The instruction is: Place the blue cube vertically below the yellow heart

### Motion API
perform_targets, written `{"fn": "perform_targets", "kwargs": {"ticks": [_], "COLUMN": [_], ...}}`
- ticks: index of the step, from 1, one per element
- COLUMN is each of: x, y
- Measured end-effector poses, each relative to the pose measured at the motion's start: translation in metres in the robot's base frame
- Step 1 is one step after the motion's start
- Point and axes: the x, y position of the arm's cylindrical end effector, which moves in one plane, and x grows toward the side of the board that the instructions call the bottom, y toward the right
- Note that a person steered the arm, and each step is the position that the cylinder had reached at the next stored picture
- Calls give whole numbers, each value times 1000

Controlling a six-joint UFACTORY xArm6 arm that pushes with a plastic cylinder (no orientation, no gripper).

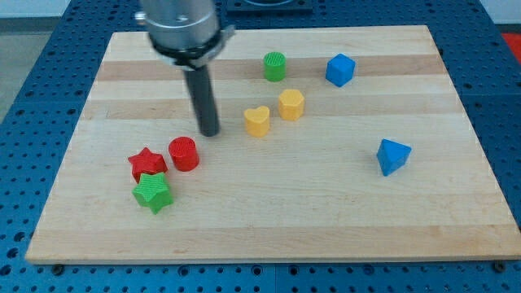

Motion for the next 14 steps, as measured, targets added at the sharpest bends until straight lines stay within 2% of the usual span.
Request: {"fn": "perform_targets", "kwargs": {"ticks": [1, 2, 3, 5, 6, 7, 8, 9, 10, 11, 12, 13, 14], "x": [0, 2, 35, 132, 142, 124, 93, 85, 85, 85, 93, 82, 50], "y": [48, 62, 60, 147, 218, 296, 351, 318, 233, 178, 223, 295, 301]}}
